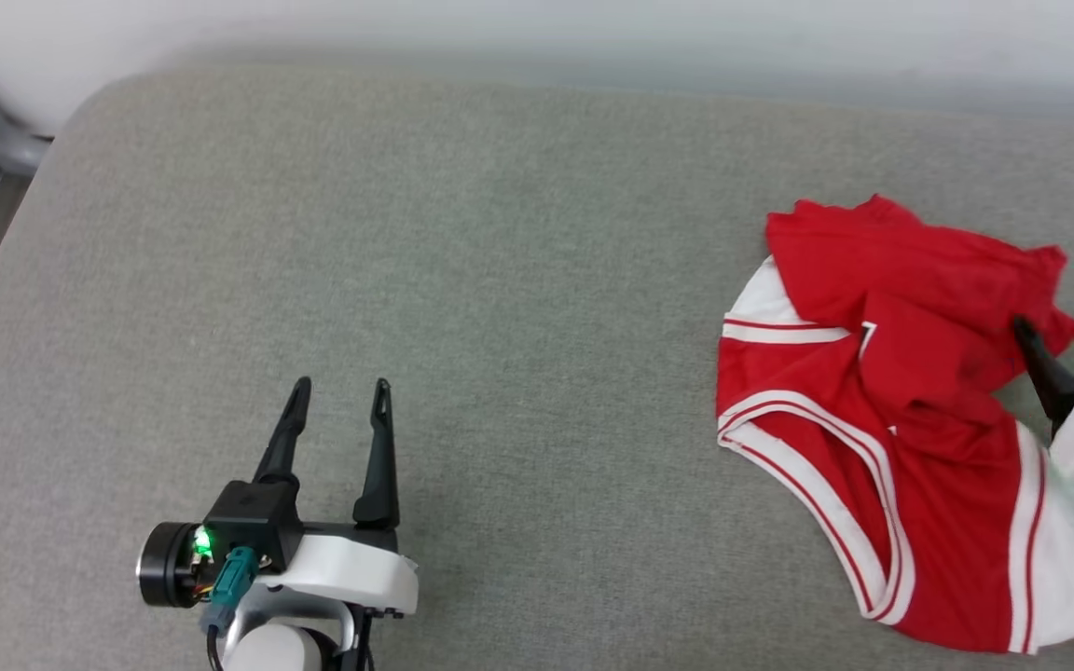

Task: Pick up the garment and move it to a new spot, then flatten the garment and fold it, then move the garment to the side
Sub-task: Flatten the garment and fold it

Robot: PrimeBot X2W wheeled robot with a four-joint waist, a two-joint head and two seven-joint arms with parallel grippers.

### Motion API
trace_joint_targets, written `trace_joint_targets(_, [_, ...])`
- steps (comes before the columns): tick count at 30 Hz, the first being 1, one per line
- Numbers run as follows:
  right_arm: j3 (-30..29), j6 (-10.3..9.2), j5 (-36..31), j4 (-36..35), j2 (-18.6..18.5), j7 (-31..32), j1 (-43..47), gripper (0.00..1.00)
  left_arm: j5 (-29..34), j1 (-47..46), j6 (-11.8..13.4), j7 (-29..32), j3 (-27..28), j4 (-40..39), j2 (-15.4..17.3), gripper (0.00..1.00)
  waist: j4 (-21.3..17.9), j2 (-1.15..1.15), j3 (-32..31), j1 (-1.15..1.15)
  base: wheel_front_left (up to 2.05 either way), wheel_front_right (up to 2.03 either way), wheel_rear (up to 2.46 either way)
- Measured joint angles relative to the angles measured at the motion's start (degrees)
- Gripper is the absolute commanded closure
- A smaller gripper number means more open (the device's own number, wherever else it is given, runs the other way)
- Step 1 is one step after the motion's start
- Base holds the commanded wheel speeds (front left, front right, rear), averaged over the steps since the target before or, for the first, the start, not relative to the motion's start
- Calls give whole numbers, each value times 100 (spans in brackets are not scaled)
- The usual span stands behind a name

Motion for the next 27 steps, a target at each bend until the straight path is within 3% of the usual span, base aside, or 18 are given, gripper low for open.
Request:
trace_joint_targets(4, [-343, 0, -660, 3, 48, -302, -124, 0, 125, 36, -118, 0, 120, 21, 8, 0, -149, 0, -186, 0, 0, 0, 0])
trace_joint_targets(9, [-2437, 0, -2287, -1325, 174, -324, 176, 0, 245, -2, -277, 0, 260, 27, 80, 0, -405, 0, -384, 0, 0, 0, 0])
trace_joint_targets(13, [-3987, -1, -3741, -2819, 939, -323, 1554, 0, 297, -158, -432, 0, 309, 92, 174, 0, -586, 0, -532, 0, 0, 0, 0])
trace_joint_targets(15, [-4497, -1, -4255, -3551, 1421, -323, 2142, 0, 301, -262, -514, 0, 334, 130, 204, 0, -662, 0, -587, -1, 0, 0, 0])
trace_joint_targets(18, [-4955, 0, -4801, -4456, 2068, -324, 2920, 0, 303, -448, -643, 0, 327, 245, 276, 0, -752, 0, -646, -1, 0, 0, 0])
trace_joint_targets(21, [-5198, -1, -5110, -5058, 2491, -324, 3455, 0, 294, -728, -781, 0, 269, 416, 354, 0, -810, 0, -678, -1, 0, 0, 0])
trace_joint_targets(27, [-5198, -1, -5414, -5768, 2951, -324, 4238, 0, 138, -1569, -998, 59, -103, 1093, 603, 0, -946, 0, -711, -1, 0, 0, 0])
